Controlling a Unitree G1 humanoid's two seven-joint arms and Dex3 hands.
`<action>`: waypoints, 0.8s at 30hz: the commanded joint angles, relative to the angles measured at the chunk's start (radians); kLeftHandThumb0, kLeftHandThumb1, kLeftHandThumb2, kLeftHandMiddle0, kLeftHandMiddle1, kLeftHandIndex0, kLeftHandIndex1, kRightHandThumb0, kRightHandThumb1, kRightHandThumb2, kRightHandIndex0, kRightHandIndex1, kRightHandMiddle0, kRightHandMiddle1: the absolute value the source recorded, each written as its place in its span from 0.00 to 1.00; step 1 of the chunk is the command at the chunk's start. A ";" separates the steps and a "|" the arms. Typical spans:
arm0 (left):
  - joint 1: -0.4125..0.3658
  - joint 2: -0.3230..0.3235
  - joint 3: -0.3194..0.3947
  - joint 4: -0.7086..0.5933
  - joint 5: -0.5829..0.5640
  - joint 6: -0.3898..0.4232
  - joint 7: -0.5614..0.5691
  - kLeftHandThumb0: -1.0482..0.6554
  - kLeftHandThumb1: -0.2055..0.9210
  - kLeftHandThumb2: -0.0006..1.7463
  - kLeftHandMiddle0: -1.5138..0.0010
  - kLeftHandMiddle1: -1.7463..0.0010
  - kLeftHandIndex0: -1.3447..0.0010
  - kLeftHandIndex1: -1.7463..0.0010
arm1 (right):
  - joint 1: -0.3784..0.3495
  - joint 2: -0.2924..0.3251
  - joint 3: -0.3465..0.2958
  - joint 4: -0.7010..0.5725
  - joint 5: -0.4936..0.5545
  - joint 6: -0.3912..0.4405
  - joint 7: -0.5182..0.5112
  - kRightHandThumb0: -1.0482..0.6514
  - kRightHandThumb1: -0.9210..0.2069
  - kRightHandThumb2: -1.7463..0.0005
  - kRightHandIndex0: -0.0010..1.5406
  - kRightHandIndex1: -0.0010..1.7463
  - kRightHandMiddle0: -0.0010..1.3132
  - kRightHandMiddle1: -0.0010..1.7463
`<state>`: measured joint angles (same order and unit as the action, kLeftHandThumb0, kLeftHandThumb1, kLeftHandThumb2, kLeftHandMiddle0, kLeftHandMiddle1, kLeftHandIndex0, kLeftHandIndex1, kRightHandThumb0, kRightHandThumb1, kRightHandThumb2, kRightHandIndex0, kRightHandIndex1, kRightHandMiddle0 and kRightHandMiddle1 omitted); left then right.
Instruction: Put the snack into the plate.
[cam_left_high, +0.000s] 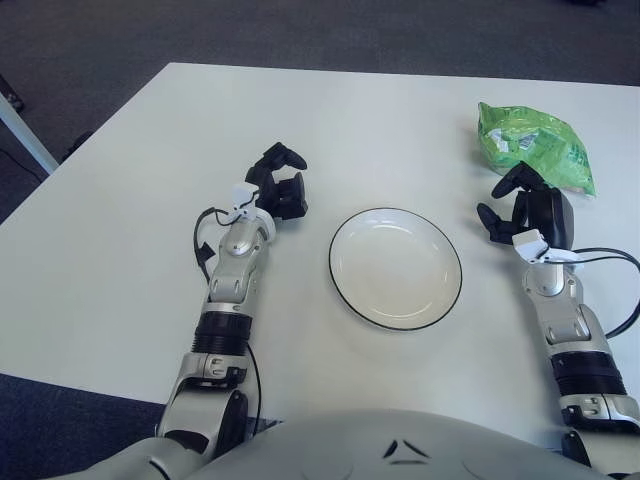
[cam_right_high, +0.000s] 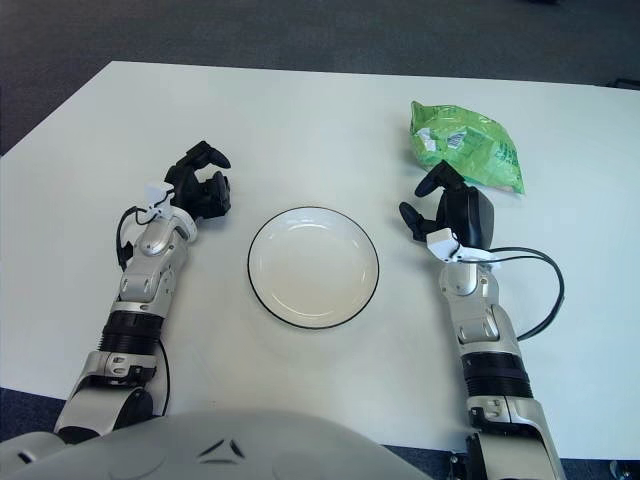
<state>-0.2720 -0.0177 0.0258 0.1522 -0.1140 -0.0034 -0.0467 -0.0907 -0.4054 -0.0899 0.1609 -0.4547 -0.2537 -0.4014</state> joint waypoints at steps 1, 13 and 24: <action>0.049 -0.027 -0.001 0.043 0.000 -0.013 0.008 0.33 0.43 0.78 0.14 0.00 0.52 0.00 | 0.036 0.000 -0.006 -0.007 -0.025 -0.017 -0.025 0.36 0.39 0.36 0.65 1.00 0.37 1.00; 0.027 -0.005 -0.002 0.091 -0.002 -0.047 -0.031 0.33 0.43 0.78 0.14 0.00 0.52 0.00 | 0.039 -0.107 -0.061 -0.191 -0.091 0.030 0.062 0.37 0.34 0.41 0.52 1.00 0.33 1.00; 0.025 -0.013 0.003 0.098 0.011 -0.056 -0.007 0.33 0.43 0.78 0.14 0.00 0.52 0.00 | 0.015 -0.227 -0.070 -0.197 -0.187 -0.030 0.075 0.60 0.42 0.39 0.40 0.83 0.32 1.00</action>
<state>-0.3021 -0.0144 0.0255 0.2136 -0.1094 -0.0571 -0.0699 -0.0564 -0.5897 -0.1487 -0.0565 -0.6166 -0.2500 -0.3144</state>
